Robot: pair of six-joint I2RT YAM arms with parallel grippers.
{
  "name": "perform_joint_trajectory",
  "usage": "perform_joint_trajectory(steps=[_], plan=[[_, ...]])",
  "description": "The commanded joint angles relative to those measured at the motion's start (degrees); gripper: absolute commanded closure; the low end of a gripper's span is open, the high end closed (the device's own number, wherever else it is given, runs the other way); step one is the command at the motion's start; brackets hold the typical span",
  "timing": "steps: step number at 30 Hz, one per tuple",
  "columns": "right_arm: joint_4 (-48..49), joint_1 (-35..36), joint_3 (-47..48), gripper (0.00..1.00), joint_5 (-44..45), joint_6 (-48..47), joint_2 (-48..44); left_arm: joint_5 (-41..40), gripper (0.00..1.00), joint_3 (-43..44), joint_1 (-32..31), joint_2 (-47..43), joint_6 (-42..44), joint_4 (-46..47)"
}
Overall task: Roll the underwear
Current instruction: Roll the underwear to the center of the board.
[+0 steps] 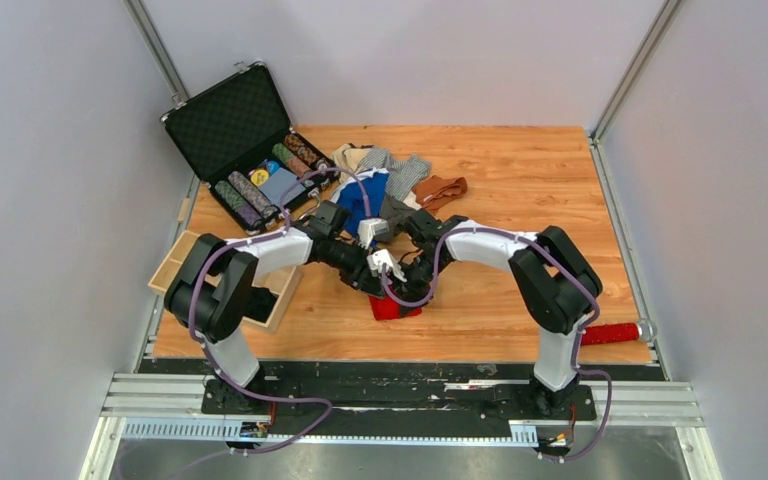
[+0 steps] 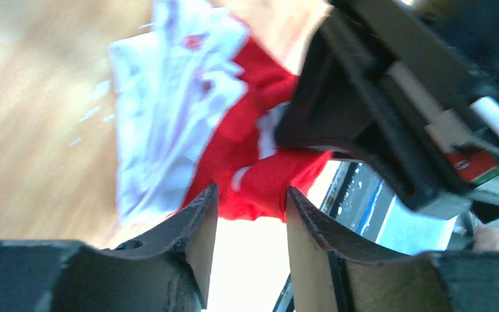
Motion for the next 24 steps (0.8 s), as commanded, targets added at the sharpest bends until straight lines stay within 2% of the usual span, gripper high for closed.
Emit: perform_joint_trajectory(steps=[1, 7, 13, 17, 19, 21, 24], plan=[[-17.19, -0.53, 2.4, 1.0, 3.22, 1.1, 8.33, -9.02, 0.48, 1.8, 6.2, -1.4, -9.38, -2.02], [-23.47, -0.61, 9.88, 1.0, 2.91, 5.19, 18.36, -15.22, 0.46, 6.16, 12.62, -5.97, -10.55, -5.61], [-30.74, -0.7, 19.28, 1.0, 0.3, 11.9, 31.19, -25.59, 0.44, 4.81, 11.86, -20.65, -2.82, -2.93], [-31.58, -0.79, 23.3, 1.0, 1.97, 18.65, 37.06, -32.27, 0.44, -1.21, 5.3, -31.81, 13.49, -0.62], [-31.96, -0.92, 25.29, 1.0, 3.25, 22.1, 39.85, -34.12, 0.43, -6.49, -0.05, -37.79, 26.28, 1.14], [-32.75, -1.25, 27.48, 1.0, 3.56, 24.47, 42.85, -35.2, 0.36, -12.24, -5.91, -42.84, 35.58, 3.24], [-34.57, -1.62, 30.85, 1.0, 4.84, 28.63, 47.35, -33.44, 0.33, -19.59, -14.03, -47.15, 46.31, 4.49]])
